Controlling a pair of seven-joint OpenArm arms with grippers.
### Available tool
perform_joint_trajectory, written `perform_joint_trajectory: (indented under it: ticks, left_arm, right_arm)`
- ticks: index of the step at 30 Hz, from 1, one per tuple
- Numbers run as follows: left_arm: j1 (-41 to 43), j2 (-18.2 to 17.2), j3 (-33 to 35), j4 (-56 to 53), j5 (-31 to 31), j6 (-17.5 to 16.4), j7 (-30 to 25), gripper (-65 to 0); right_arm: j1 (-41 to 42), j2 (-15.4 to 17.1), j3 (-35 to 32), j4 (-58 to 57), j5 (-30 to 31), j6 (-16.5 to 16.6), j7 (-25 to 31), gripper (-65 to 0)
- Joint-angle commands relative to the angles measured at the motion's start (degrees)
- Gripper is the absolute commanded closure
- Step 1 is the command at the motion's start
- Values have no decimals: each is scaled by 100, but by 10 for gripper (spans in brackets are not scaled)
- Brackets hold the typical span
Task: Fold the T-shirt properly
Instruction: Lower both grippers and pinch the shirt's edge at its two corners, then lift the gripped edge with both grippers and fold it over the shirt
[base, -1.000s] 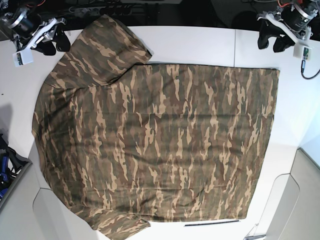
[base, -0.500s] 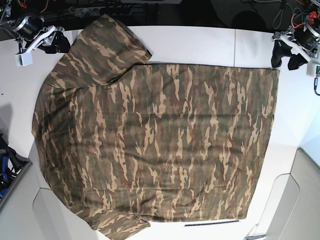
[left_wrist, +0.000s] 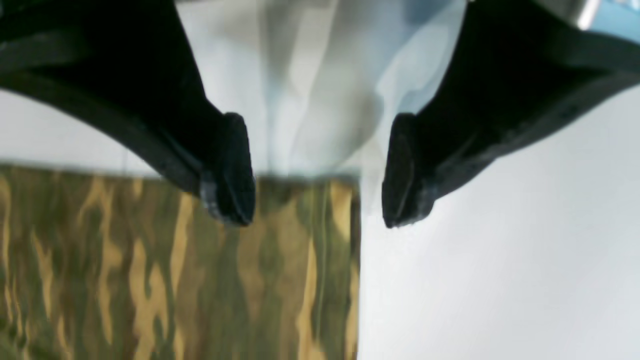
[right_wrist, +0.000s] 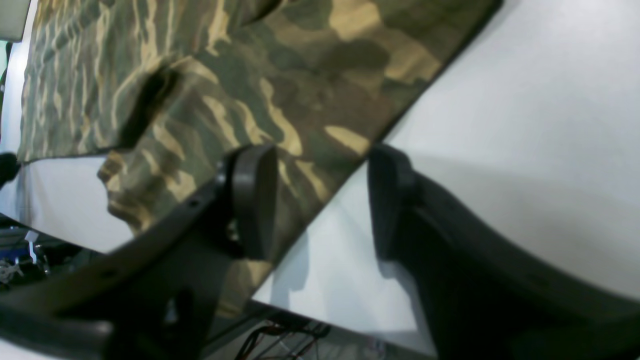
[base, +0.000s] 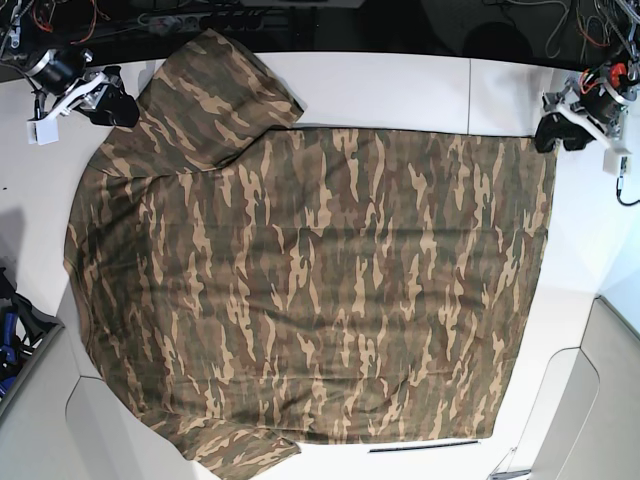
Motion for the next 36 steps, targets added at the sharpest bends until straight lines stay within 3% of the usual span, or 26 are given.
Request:
perform_joint_trajectory:
  ticks: [1, 7, 17, 20, 23, 26, 28, 31, 36]
  left_arm:
    - [-31, -79, 55, -48, 42, -20, 9, -434]
    - [-293, -81, 299, -262, 358, -11, -11, -434]
    - [-330, -66, 304, -275, 350, -15, 103, -428]
    - [-330, -66, 304, -275, 317, -15, 101, -322]
    - [-332, -66, 304, -275, 306, -17, 96, -186]
    - [-334, -66, 304, -275, 308, -66, 13, -91]
    - [-334, -68, 304, -275, 308, -267, -13, 0]
    - [-334, -68, 304, -273, 306, -509, -15, 0]
    - [-330, -68, 245, -192, 302, -507, 39, 0]
  right_arm:
    - [-50, 17, 24, 13, -140, -37, -195, -301]
    - [-50, -164, -142, 13, -142, -35, -192, -301]
    - [-48, -234, -1086, 13, -144, -39, -66, -299]
    - [-48, -234, -1113, 13, -144, -39, 46, -244]
    - [-48, -234, -1110, 13, -146, -39, 76, -109]
    - [-48, -234, -1110, 13, -144, -39, 76, -2]
    - [-48, -234, -1110, 15, -140, -37, 74, 0]
    - [-52, -232, -1108, 24, -90, -39, 28, 0]
    - [-85, -236, -992, 129, 461, -37, -522, 0]
